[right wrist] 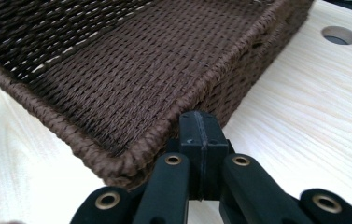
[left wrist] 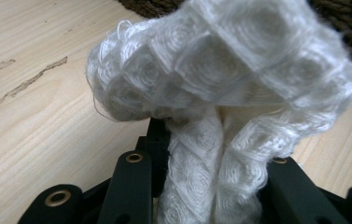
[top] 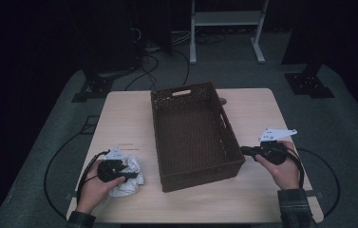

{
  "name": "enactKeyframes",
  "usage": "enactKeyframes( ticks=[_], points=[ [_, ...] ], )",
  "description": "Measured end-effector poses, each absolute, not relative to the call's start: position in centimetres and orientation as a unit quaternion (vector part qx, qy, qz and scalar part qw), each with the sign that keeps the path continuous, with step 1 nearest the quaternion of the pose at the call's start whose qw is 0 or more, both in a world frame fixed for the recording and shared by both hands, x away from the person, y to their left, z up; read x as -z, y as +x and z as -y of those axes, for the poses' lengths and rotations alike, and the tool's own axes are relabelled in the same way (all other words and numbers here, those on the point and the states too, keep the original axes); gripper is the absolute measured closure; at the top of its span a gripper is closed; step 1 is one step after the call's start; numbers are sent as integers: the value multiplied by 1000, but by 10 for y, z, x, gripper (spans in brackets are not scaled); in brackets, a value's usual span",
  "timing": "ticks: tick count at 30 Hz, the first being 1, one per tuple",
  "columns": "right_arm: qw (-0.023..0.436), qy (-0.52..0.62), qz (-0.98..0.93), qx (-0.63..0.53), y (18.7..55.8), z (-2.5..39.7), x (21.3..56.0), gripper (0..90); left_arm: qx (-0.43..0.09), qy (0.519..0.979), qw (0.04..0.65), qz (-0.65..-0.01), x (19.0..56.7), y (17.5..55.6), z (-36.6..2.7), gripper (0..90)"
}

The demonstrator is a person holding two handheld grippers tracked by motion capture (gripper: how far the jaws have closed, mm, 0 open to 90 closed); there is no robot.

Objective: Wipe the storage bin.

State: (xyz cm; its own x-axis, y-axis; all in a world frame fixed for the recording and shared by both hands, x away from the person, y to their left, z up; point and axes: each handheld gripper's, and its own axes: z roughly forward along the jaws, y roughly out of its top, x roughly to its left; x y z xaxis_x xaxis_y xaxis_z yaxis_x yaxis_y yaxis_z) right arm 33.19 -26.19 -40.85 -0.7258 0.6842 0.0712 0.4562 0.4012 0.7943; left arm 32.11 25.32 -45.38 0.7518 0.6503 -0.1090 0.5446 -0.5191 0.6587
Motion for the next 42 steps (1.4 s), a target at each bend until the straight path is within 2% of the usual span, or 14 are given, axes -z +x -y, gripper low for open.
enactKeyframes(
  ticks=[16, 20, 23, 27, 32, 39, 42],
  points=[
    [96, 272, -864, -413, 322, 208, 412, 890, -79, 866, 344, -354, 456, 323, -260, 671],
    [110, 275, -857, -421, 320, 214, 405, 863, -81, 865, 344, -357, 455, 323, -263, 671],
    [121, 271, -839, -456, 311, 224, 387, 826, -81, 864, 344, -359, 456, 324, -264, 671],
    [102, 232, -842, -476, 302, 212, 379, 772, -82, 864, 344, -358, 456, 324, -263, 670],
    [73, 194, -855, -476, 300, 188, 388, 734, -82, 864, 343, -358, 455, 323, -264, 671],
    [41, 155, -868, -470, 296, 168, 394, 746, -82, 863, 344, -360, 455, 324, -265, 671],
    [44, 154, -876, -456, 296, 163, 399, 767, -83, 864, 343, -358, 455, 323, -264, 670]
  ],
)
